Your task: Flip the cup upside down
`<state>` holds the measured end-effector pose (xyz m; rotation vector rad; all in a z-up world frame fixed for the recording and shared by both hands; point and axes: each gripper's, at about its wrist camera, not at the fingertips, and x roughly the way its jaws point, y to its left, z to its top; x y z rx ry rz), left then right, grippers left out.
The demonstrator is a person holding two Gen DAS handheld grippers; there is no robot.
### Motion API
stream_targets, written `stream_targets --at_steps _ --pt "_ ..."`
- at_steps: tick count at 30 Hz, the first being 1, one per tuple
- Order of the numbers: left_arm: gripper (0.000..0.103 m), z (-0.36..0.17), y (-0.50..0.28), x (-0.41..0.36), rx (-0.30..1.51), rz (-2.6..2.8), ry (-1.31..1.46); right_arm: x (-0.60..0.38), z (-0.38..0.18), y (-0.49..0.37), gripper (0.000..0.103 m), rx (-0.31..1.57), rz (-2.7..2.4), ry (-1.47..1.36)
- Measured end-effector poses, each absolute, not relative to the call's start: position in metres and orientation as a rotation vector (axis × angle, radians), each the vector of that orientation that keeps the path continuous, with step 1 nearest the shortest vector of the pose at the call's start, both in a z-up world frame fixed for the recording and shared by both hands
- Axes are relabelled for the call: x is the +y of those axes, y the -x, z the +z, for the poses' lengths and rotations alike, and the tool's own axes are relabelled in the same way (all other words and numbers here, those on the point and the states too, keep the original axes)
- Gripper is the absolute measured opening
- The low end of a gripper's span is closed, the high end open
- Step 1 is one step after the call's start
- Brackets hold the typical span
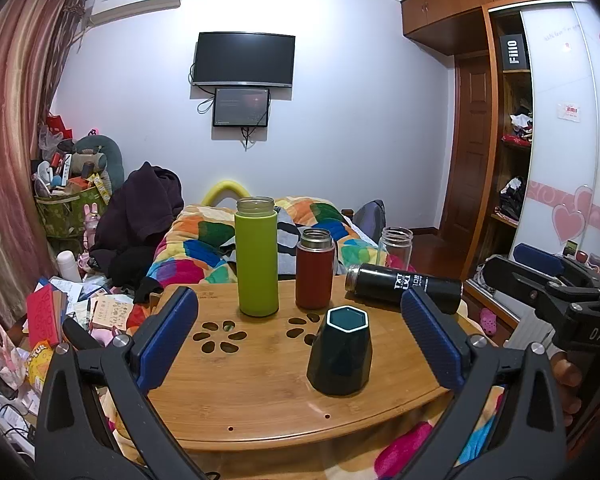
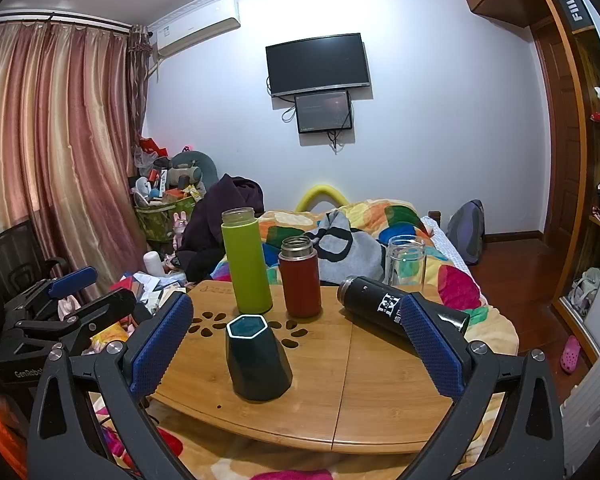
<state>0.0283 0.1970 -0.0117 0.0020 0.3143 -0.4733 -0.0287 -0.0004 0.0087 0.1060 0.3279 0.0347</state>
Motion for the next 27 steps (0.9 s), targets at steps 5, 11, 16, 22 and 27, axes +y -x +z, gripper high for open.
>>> stream_targets --at_steps 5,11,16,22,27 --pt "0.103 -0.0117 -0.0284 0.1971 0.311 -0.473 -0.003 -0.0006 0.0089 0.0288 0.103 0.325 0.034 -0.106" --pt "0.103 -0.0103 -0.0286 0.1980 0.304 -0.469 -0.008 -0.0009 0.0085 0.0286 0.103 0.326 0.034 -0.107" --pt "0.103 -0.0108 -0.0288 0.1960 0.308 -0.475 -0.009 -0.0006 0.0092 0.0287 0.103 0.326 0.034 -0.105" --pt "0.103 -0.0124 -0.0308 0.1959 0.324 -0.487 0.000 -0.0012 0.0095 0.0291 0.103 0.330 0.033 -0.100" --pt "0.103 -0.0130 -0.0307 0.1966 0.322 -0.489 0.001 -0.0012 0.0102 0.0284 0.103 0.334 0.034 -0.098"
